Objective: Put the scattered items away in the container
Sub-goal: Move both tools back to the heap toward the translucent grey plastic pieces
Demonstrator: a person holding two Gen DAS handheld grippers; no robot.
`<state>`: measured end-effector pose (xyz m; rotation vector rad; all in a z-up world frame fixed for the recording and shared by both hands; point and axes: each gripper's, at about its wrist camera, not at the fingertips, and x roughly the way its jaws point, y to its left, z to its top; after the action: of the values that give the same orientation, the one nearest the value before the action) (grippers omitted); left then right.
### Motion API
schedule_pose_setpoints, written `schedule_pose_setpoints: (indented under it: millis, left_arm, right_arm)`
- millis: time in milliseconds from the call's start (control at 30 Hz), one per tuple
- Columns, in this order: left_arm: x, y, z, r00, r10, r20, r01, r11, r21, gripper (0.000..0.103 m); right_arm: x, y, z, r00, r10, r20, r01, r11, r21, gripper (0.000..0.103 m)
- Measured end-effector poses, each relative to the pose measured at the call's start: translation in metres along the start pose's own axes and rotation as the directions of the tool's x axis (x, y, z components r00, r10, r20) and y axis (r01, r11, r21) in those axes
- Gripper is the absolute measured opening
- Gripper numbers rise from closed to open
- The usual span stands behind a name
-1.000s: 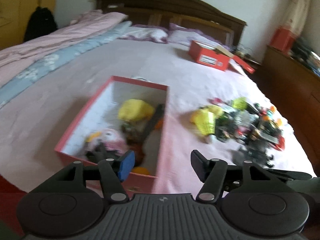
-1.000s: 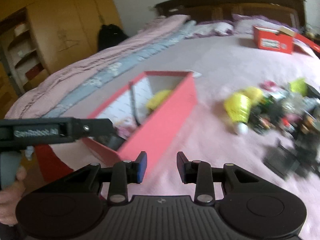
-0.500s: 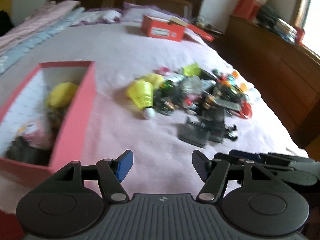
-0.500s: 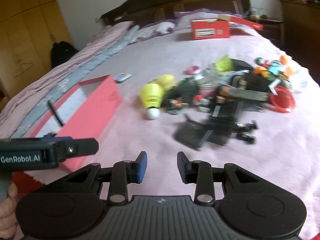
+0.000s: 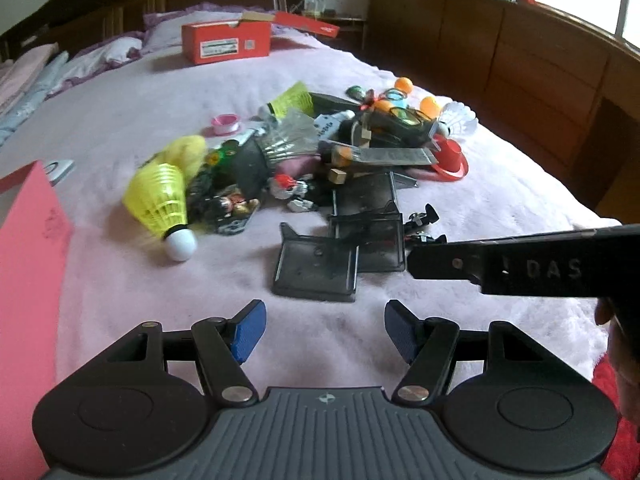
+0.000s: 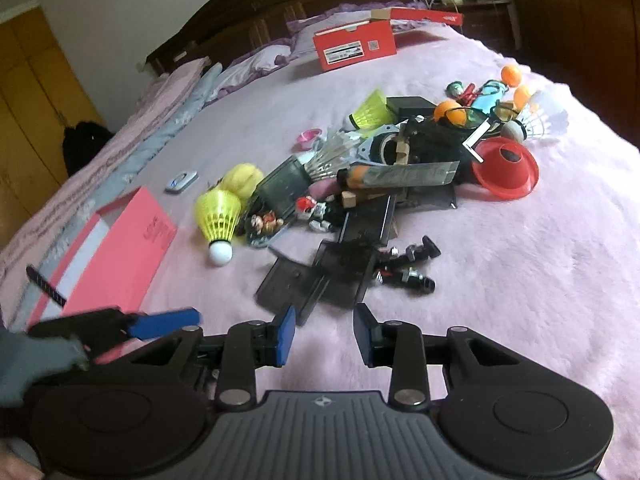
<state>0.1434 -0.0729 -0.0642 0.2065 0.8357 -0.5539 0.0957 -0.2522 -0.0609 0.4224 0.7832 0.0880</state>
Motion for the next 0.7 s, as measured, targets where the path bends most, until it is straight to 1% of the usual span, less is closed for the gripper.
schedule_pose_setpoints:
  millis: [133, 400, 467, 533, 700]
  left_arm:
    - [0.015, 0.001, 0.006, 1.000, 0.009, -0.009, -0.009, 1.000, -0.002, 0.066]
    - [0.039, 0.012, 0.015, 0.999, -0.019, -0.029, 0.019, 1.000, -0.016, 0.067]
    - [0.044, 0.012, 0.016, 0.999, -0.028, -0.033, 0.028, 1.000, -0.006, 0.067]
    - [0.049, 0.010, 0.016, 0.999, -0.036, -0.040, 0.037, 0.999, 0.014, 0.067]
    - [0.055, 0.007, 0.015, 0.998, -0.035, -0.042, 0.037, 0.999, 0.039, 0.068]
  right_arm:
    - [0.017, -0.009, 0.009, 1.000, 0.003, -0.022, -0.003, 0.999, 0.036, 0.034]
    - [0.038, -0.019, 0.011, 0.999, 0.015, -0.038, -0.013, 0.998, 0.070, 0.034]
    - [0.043, -0.021, 0.010, 0.999, 0.014, -0.043, -0.011, 0.997, 0.073, 0.032]
    - [0.048, -0.022, 0.009, 0.999, 0.012, -0.052, -0.008, 0.997, 0.074, 0.026]
    - [0.058, -0.024, 0.007, 0.998, 0.008, -0.063, -0.003, 0.997, 0.079, 0.025]
